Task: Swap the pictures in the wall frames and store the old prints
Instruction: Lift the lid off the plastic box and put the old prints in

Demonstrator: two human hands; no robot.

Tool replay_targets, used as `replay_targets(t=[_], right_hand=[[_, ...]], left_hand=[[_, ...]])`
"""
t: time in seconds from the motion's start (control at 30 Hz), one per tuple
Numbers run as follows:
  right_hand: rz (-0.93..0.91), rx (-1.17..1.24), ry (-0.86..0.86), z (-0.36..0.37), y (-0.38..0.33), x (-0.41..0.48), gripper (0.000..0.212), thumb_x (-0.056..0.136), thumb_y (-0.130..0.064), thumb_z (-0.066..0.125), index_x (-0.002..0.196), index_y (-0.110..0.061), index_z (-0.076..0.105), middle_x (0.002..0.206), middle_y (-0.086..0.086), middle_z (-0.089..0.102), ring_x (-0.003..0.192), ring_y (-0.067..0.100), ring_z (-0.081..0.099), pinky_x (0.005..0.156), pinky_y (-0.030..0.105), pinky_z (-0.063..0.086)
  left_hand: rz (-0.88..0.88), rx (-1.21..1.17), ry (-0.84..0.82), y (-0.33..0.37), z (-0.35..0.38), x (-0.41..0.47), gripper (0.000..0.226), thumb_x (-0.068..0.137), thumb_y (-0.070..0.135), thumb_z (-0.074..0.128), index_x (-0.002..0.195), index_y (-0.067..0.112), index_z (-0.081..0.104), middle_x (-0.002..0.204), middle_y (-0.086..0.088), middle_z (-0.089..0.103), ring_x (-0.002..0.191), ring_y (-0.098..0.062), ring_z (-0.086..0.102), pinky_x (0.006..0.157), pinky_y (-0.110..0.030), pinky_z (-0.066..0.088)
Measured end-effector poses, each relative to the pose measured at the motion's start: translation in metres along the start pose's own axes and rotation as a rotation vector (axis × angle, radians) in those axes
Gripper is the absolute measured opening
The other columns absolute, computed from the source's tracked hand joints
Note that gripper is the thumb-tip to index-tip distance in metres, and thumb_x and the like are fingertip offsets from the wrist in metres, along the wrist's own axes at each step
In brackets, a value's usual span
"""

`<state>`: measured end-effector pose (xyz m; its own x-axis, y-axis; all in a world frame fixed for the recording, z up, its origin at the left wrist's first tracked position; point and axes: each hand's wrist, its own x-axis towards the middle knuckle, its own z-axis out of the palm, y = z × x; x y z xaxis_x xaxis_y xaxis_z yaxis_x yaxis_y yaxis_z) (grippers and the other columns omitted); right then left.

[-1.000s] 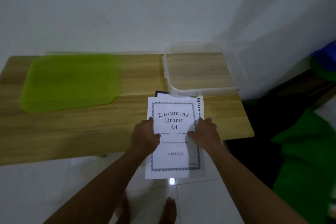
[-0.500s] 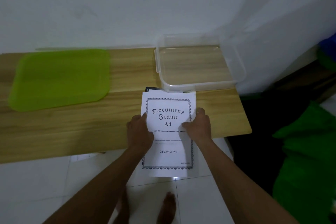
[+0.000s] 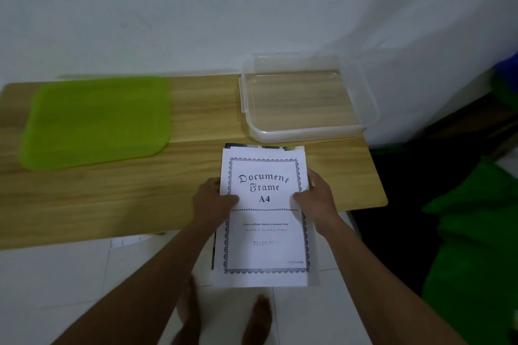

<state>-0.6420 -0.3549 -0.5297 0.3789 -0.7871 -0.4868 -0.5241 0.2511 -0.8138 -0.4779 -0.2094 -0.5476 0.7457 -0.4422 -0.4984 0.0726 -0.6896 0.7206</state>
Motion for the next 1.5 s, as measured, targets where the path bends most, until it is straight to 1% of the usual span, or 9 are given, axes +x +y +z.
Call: replay_targets(t=[0.13,0.3,0.5,0.7,0.93,1.07,1.17,1.3,1.5], right_hand=[[-0.013,0.017,-0.061,-0.01,-0.002,-0.01,0.061,0.082,0.018,0.047,0.085,-0.041,0.062,0.085,-0.015,0.069,0.074,0.002,0.062,0.062,0.009,0.05],[-0.019,0.071,-0.069,-0.024,-0.004,-0.032,0.062,0.088,0.016,0.051,0.091,-0.046,0.054,0.085,-0.014,0.068,0.073,0.001,0.062,0.055,0.008,0.046],[-0.032,0.134,-0.01,-0.037,-0.019,-0.062,0.061,0.09,0.005,0.062,0.136,-0.031,0.048,0.097,-0.008,0.068,0.086,0.009,0.066,0.063,0.02,0.049],[-0.217,0.18,-0.061,-0.048,-0.046,-0.087,0.061,0.092,0.002,0.06,0.125,-0.049,0.055,0.116,-0.014,0.071,0.107,0.009,0.068,0.087,0.028,0.056],[-0.281,0.18,-0.05,-0.074,-0.087,-0.065,0.074,0.088,0.005,0.063,0.142,-0.043,0.046,0.119,-0.013,0.071,0.11,0.01,0.067,0.097,0.037,0.053],[-0.279,0.145,-0.072,-0.094,-0.119,-0.026,0.073,0.087,0.006,0.065,0.118,-0.058,0.053,0.106,-0.018,0.073,0.106,0.011,0.067,0.084,0.026,0.054],[-0.274,0.068,-0.138,-0.11,-0.142,0.019,0.077,0.086,0.008,0.066,0.136,-0.048,0.048,0.115,-0.012,0.071,0.109,0.013,0.067,0.085,0.025,0.053],[-0.271,-0.042,-0.245,-0.127,-0.17,0.094,0.078,0.084,0.009,0.068,0.132,-0.05,0.052,0.119,-0.01,0.07,0.111,0.016,0.066,0.099,0.039,0.051],[-0.308,-0.38,-0.426,-0.142,-0.208,0.201,0.075,0.083,0.009,0.067,0.138,-0.04,0.054,0.123,-0.009,0.068,0.11,0.016,0.065,0.099,0.041,0.051]], left_hand=[[0.026,-0.095,-0.094,0.002,-0.002,-0.01,0.033,0.08,0.007,0.069,0.109,0.022,0.061,0.1,0.001,0.07,0.09,-0.021,0.067,0.081,-0.037,0.055],[0.175,-0.199,-0.176,0.005,-0.009,-0.03,0.053,0.082,-0.003,0.062,0.126,0.025,0.052,0.112,0.003,0.068,0.099,-0.016,0.067,0.086,-0.039,0.055],[0.348,-0.265,-0.271,0.025,-0.031,-0.049,0.075,0.084,-0.011,0.057,0.141,0.036,0.043,0.122,0.014,0.066,0.112,-0.007,0.063,0.092,-0.033,0.051],[0.393,-0.285,-0.251,0.062,-0.051,-0.06,0.07,0.086,-0.007,0.06,0.133,0.043,0.048,0.11,0.014,0.07,0.103,-0.006,0.065,0.083,-0.031,0.054],[0.43,-0.289,-0.275,0.111,-0.059,-0.056,0.054,0.086,-0.002,0.065,0.128,0.03,0.056,0.103,0.016,0.07,0.099,-0.009,0.067,0.077,-0.026,0.056],[0.449,-0.285,-0.264,0.14,-0.052,-0.031,0.052,0.083,0.002,0.071,0.123,0.033,0.058,0.106,0.012,0.07,0.098,-0.007,0.066,0.083,-0.034,0.057],[0.457,-0.266,-0.252,0.156,-0.039,-0.008,0.057,0.082,0.001,0.072,0.115,0.043,0.055,0.105,0.008,0.071,0.094,-0.003,0.067,0.083,-0.035,0.057],[0.323,-0.376,-0.211,0.171,-0.015,0.029,0.064,0.084,-0.002,0.068,0.121,0.046,0.048,0.093,0.003,0.069,0.083,-0.01,0.069,0.064,-0.026,0.056],[0.404,0.359,0.019,0.172,-0.005,0.093,0.087,0.079,0.03,0.077,0.15,0.014,0.029,0.142,-0.014,0.047,0.127,-0.027,0.046,0.101,-0.033,0.038]])
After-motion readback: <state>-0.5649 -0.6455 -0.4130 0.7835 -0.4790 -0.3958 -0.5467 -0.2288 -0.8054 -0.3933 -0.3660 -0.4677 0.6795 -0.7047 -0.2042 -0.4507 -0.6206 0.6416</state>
